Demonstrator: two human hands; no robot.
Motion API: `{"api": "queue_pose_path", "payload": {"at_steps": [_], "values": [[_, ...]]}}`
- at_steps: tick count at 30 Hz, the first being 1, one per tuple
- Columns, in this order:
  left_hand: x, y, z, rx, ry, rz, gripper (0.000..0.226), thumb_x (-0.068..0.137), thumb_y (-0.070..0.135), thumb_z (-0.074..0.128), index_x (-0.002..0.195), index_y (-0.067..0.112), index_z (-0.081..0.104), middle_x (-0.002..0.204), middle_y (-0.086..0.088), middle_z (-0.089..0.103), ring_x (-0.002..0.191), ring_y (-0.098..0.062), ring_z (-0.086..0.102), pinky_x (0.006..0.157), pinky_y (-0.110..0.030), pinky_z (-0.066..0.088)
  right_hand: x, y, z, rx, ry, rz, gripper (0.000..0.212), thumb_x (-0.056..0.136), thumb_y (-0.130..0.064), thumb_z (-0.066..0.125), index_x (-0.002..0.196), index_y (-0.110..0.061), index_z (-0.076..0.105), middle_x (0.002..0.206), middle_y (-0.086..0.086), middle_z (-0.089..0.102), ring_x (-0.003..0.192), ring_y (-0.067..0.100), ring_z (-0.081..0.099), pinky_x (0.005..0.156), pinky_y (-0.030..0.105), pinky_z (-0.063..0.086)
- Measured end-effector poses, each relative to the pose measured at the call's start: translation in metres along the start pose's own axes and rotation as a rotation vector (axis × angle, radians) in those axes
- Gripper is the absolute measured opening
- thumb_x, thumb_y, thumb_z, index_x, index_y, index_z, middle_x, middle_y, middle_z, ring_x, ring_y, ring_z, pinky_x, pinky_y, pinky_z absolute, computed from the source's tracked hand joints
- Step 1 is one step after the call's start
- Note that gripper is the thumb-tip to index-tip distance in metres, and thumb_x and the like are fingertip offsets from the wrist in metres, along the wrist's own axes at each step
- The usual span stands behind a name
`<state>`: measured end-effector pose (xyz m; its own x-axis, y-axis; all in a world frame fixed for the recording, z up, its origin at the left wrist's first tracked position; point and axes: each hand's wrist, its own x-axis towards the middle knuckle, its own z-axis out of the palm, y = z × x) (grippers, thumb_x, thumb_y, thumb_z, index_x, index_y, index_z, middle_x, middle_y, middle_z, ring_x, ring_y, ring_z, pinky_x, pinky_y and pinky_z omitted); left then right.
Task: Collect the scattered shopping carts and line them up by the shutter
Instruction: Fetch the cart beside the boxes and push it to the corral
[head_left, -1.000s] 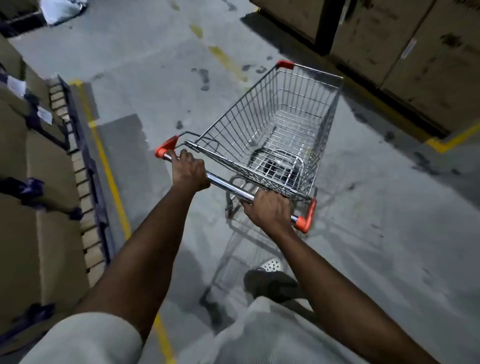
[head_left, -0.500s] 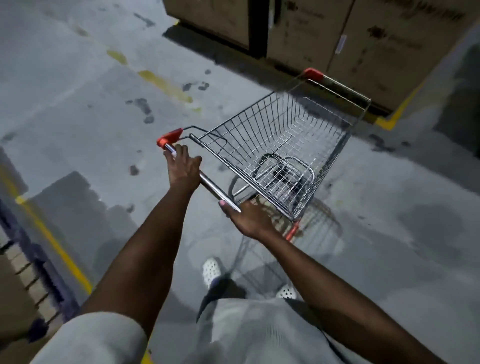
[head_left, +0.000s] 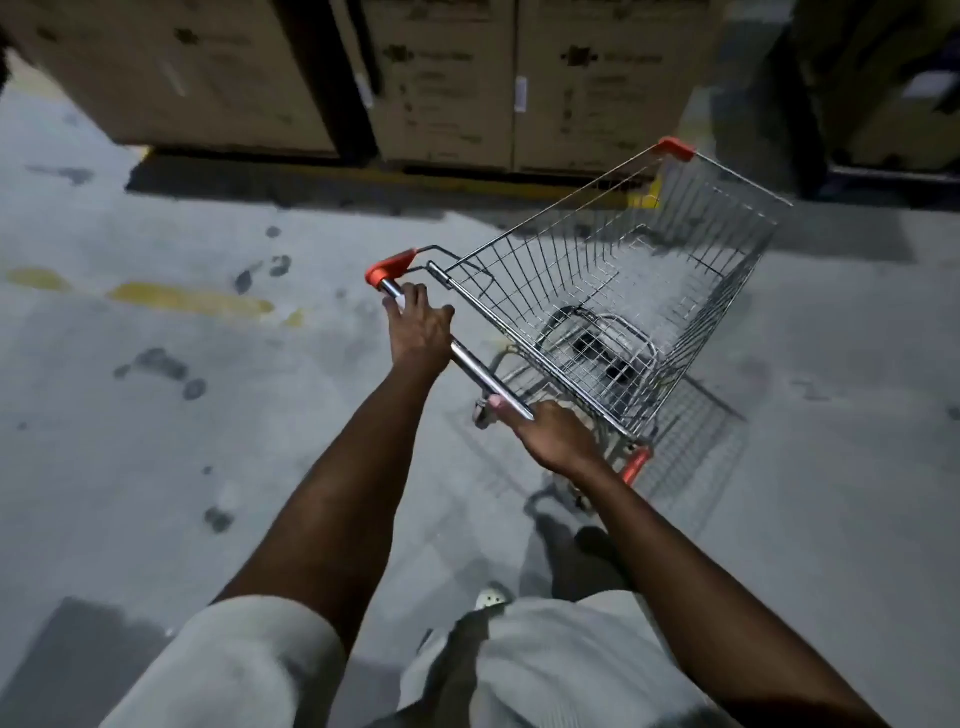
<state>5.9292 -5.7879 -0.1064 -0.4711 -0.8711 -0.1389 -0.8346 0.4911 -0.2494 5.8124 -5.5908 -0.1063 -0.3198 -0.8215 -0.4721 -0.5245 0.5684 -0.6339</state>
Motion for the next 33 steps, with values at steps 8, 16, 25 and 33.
{"api": "queue_pose_path", "payload": {"at_steps": [8, 16, 25, 33], "values": [[0.114, -0.002, -0.014, 0.066, 0.041, 0.204, 0.042, 0.095, 0.037, 0.062, 0.134, 0.023, 0.056, 0.143, -0.016, 0.047, 0.145, -0.035, 0.027, 0.111, -0.056, 0.035, 0.073, -0.043, 0.005, 0.065, 0.207, 0.124, 0.088, 0.082, -0.096, 0.028, 0.090, -0.019, 0.071, 0.077, 0.000, 0.063, 0.081, 0.028, 0.065, 0.070, 0.034, 0.047], [0.218, -0.011, -0.023, 0.130, 0.082, 0.407, 0.047, 0.094, 0.035, 0.066, 0.136, 0.019, 0.055, 0.146, -0.011, 0.046, 0.151, -0.033, 0.018, 0.107, -0.054, 0.039, 0.161, -0.091, 0.013, 0.131, 0.351, 0.347, 0.111, 0.066, -0.108, 0.019, 0.106, -0.016, 0.067, 0.097, 0.008, 0.071, 0.090, 0.032, 0.069, 0.080, 0.038, 0.055], [0.352, -0.016, -0.042, 0.166, 0.160, 0.652, 0.033, 0.094, 0.034, 0.060, 0.126, 0.026, 0.061, 0.141, -0.008, 0.047, 0.150, -0.030, 0.018, 0.105, -0.050, 0.040, 0.259, -0.165, -0.008, 0.159, 0.464, 0.512, 0.104, 0.075, -0.102, 0.019, 0.093, -0.014, 0.070, 0.091, 0.012, 0.071, 0.086, 0.034, 0.069, 0.082, 0.042, 0.057], [0.460, 0.006, -0.057, 0.099, 0.242, 0.921, 0.029, 0.093, 0.032, 0.059, 0.120, 0.022, 0.065, 0.132, -0.009, 0.051, 0.142, -0.033, 0.028, 0.093, -0.044, 0.042, 0.337, -0.212, -0.035, 0.105, 0.709, 0.710, 0.085, 0.085, -0.093, 0.028, 0.070, -0.017, 0.061, 0.078, 0.008, 0.069, 0.083, 0.032, 0.071, 0.069, 0.032, 0.046]]}}
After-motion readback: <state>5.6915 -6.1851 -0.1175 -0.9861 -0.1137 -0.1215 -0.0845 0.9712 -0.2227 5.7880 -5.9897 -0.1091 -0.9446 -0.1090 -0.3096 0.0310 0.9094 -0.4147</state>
